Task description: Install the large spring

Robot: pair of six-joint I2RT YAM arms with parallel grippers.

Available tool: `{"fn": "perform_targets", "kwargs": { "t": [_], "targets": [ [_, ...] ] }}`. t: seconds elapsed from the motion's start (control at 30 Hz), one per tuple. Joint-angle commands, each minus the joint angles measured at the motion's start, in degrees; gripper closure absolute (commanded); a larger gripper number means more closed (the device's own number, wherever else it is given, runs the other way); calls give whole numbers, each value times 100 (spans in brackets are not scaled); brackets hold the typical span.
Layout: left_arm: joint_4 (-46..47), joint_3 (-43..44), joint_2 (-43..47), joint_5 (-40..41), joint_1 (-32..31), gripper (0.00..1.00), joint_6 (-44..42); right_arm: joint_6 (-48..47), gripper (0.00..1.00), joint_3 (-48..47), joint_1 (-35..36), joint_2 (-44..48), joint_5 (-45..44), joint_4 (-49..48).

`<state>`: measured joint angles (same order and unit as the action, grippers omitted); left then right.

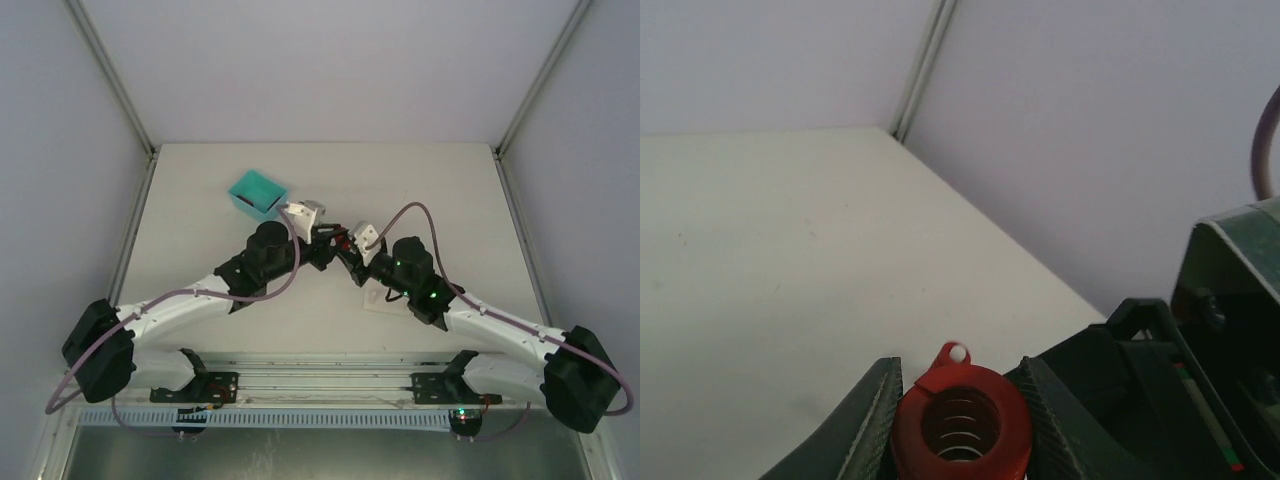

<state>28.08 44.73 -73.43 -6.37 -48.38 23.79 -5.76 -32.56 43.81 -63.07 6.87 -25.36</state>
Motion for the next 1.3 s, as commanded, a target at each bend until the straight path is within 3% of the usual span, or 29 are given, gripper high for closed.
{"fn": "perform_targets", "kwargs": {
  "t": [0.0, 0.1, 0.23, 0.47, 0.57, 0.63, 0.77, 0.8, 0.9, 0.97, 1.13, 1.27],
  "targets": [
    [-1544, 493, 60, -145, 7, 100, -281, -920, 100, -50, 26, 126, -6, -83],
    [-2035, 694, 20, -346, 75, 97, -428, -936, 100, 11, 22, 130, 17, -214],
    [-2132, 741, 91, -369, 91, 66, -446, -842, 100, 150, 26, 104, 29, -507],
    [-2184, 951, -117, -626, 105, 59, -525, -804, 100, 190, 27, 73, 116, -536],
    [-2126, 967, -172, -732, 115, 61, -515, -819, 100, 181, 31, 70, 115, -507],
    [-1997, 893, -127, -814, 132, 67, -521, -835, 100, 163, 24, 21, 159, -450],
    [-1650, 742, 26, -1088, 220, 100, -511, -799, 100, 132, 23, -88, 198, -301],
    [-1573, 708, 58, -1162, 255, 100, -528, -773, 94, 123, 24, -121, 142, -196],
    [-1449, 775, 60, -1090, 334, 100, -824, -440, 49, 52, 27, -198, -353, 325],
    [-1280, 784, 0, -835, 354, 100, -1166, 95, 26, 43, 27, -120, -764, 965],
    [-478, 509, -270, 488, 362, 100, -2195, 1687, 1, 88, -54, 623, -1557, 2686],
    [352, 340, -836, 517, 373, 100, -2468, 2407, 1, -145, -420, 1046, -2332, 3979]
  ]
}}
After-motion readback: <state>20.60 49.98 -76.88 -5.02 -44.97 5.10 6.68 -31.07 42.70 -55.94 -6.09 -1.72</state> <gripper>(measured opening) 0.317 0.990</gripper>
